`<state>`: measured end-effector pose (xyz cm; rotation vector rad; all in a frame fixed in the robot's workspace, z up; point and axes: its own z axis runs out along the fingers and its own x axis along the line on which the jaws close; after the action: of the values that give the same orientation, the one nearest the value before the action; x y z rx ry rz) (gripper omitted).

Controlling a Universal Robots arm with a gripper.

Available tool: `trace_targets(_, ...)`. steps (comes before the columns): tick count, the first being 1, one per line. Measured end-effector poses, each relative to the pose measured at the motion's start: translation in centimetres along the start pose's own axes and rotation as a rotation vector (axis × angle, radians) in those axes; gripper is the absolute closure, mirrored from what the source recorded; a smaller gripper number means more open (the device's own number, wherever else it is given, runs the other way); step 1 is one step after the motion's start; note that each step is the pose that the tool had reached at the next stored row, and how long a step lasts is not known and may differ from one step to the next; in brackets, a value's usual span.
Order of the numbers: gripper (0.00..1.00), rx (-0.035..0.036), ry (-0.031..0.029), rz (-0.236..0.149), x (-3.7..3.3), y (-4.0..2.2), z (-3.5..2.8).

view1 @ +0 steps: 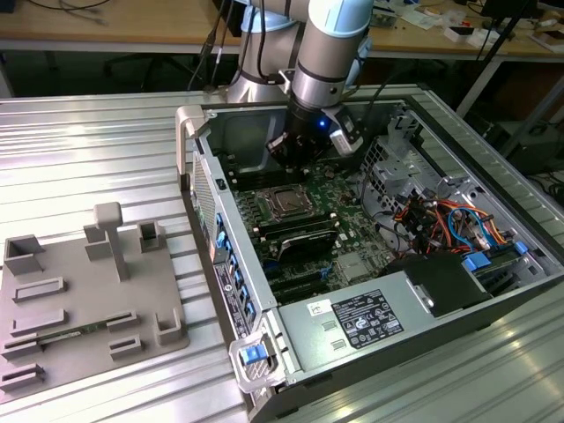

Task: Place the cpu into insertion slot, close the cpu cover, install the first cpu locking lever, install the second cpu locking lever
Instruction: 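Install the first cpu locking lever, then install the second cpu locking lever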

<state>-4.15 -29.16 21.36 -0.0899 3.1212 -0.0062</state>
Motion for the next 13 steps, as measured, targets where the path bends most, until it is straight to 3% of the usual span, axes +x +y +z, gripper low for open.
trace_targets(13,0.89,0.0000,0.0000,0.000,0.02,-0.41,0.00)
